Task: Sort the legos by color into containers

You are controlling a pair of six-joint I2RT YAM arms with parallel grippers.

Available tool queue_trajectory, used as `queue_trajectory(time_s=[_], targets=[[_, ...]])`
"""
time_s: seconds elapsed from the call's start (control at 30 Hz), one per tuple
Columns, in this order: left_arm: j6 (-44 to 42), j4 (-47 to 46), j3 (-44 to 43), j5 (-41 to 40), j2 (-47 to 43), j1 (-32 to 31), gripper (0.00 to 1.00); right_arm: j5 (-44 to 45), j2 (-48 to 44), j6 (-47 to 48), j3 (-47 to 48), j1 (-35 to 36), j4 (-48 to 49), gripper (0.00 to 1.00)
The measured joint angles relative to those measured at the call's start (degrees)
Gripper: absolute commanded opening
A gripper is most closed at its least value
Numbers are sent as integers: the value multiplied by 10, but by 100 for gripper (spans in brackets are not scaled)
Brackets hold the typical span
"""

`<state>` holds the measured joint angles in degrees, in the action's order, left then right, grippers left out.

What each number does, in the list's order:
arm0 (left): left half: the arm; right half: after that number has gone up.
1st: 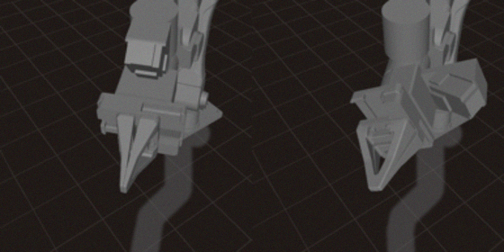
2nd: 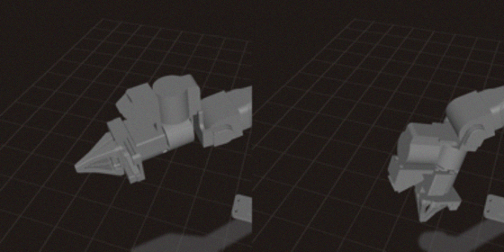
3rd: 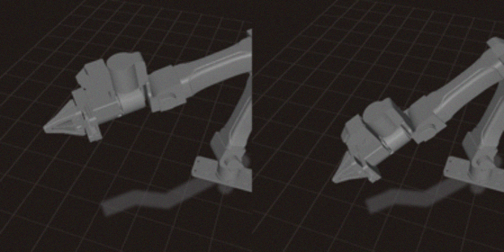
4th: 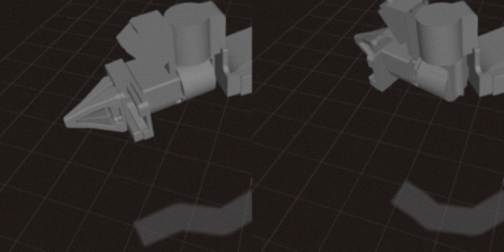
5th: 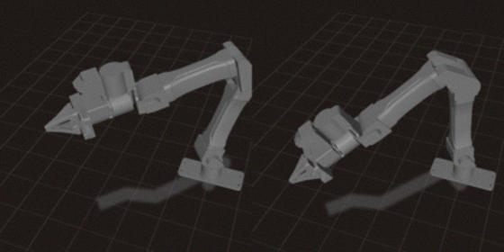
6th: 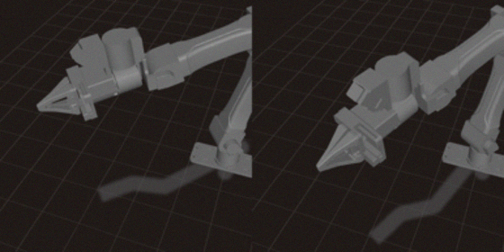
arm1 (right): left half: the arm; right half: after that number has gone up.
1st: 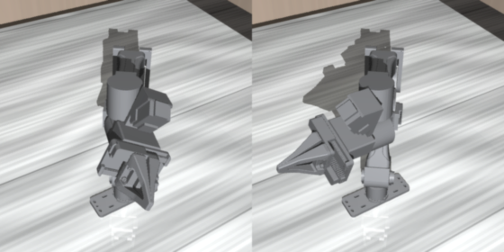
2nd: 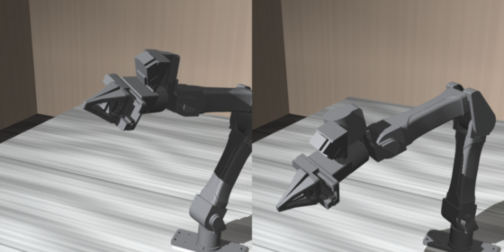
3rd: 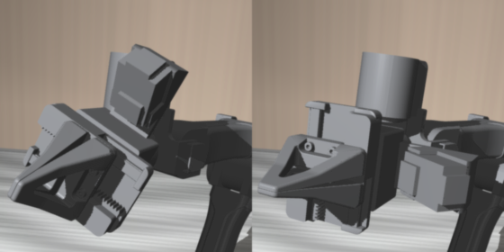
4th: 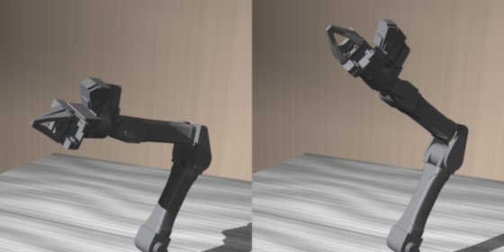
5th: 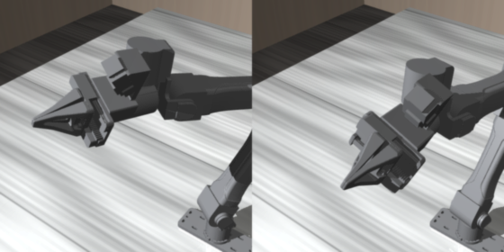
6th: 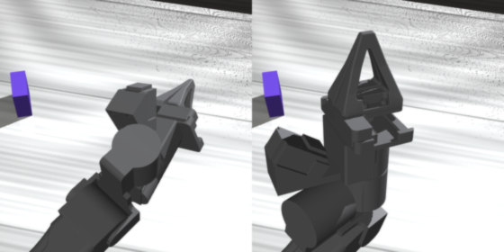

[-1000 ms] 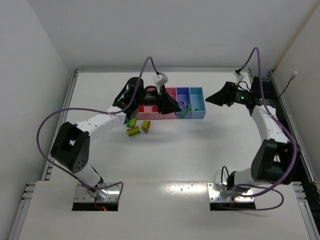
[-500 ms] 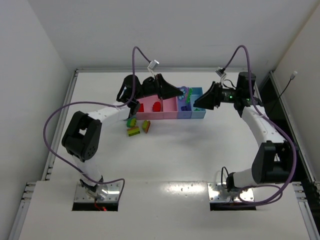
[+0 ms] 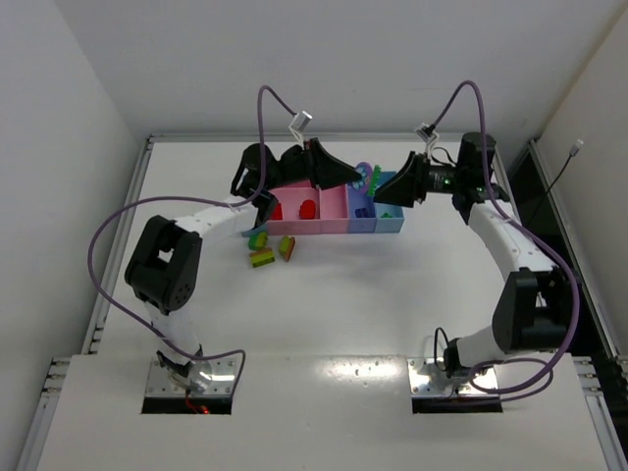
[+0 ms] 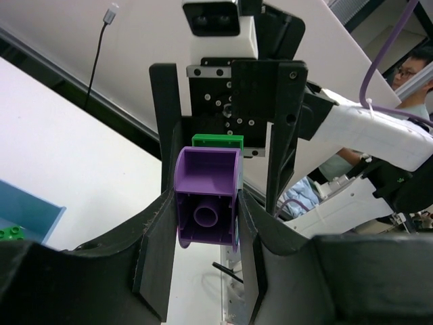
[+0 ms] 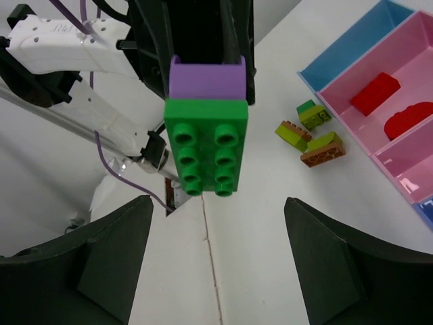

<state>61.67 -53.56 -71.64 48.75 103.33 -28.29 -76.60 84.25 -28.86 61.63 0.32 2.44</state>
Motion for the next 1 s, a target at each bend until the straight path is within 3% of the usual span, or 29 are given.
queue_trajectory(time_s=[0.33,0.43,0.67,0.7,0.8,1.0], targets=[[2,-1,-2,6,9,-2,0,2,21,-17,32,11,23,82],[3,-2,-2,9,9,-3,0,3,23,-19,33,14,25,76],[0,0,-6,10,10,-8,0,5,32,-26,34,20,32,40],[-1,1,-7,9,11,-7,0,2,32,-28,36,21,32,25],[3,-5,-9,9,17,-6,0,3,34,-30,38,21,33,0],[2,-5,-9,5,19,-6,0,5,36,-30,38,21,33,0]])
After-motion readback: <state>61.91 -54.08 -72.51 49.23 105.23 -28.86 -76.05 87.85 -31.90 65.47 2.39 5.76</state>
